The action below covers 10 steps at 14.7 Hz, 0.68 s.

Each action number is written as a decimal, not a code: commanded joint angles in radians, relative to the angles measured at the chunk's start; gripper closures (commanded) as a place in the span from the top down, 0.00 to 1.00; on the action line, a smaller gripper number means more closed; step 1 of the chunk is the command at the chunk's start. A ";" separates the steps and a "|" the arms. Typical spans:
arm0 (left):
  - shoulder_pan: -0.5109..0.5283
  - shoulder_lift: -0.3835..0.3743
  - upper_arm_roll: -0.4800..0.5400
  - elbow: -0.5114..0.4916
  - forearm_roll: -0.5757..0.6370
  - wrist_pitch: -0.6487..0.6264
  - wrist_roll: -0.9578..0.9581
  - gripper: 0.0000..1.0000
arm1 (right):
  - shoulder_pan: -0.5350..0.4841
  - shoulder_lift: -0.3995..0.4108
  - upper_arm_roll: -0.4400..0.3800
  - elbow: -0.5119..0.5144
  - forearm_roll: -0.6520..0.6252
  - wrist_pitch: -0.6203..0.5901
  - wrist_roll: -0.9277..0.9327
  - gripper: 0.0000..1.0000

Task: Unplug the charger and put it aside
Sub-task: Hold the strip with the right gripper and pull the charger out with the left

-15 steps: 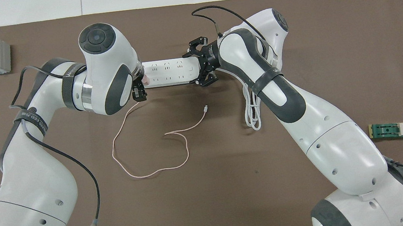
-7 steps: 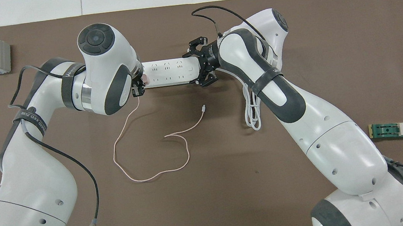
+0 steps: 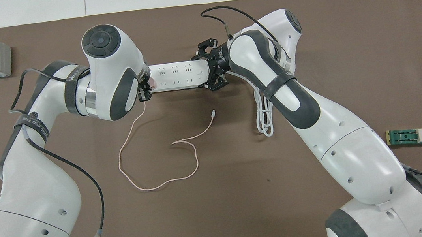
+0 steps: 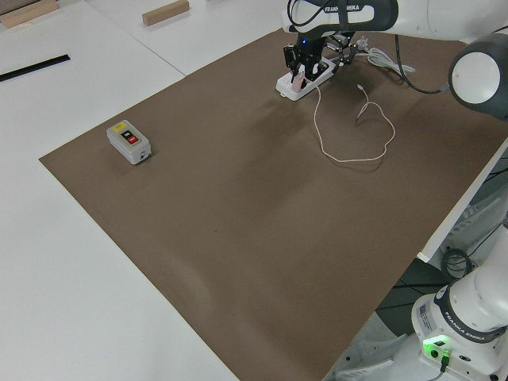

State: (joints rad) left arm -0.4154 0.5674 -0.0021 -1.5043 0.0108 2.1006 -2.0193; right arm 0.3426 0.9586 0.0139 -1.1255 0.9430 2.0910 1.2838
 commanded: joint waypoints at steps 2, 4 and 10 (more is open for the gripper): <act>-0.014 0.008 0.011 -0.007 0.011 0.001 -0.019 0.00 | 0.010 0.015 -0.003 0.007 -0.004 0.047 -0.027 0.51; -0.014 0.008 0.011 -0.007 0.011 0.001 -0.019 0.00 | 0.010 0.015 -0.002 0.007 -0.004 0.047 -0.027 0.51; -0.002 -0.007 0.013 0.022 0.014 -0.014 -0.007 0.00 | 0.010 0.015 -0.002 0.009 -0.003 0.053 -0.027 0.51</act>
State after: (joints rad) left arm -0.4153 0.5674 -0.0020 -1.5026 0.0113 2.0995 -2.0191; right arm 0.3428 0.9586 0.0139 -1.1257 0.9429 2.0924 1.2838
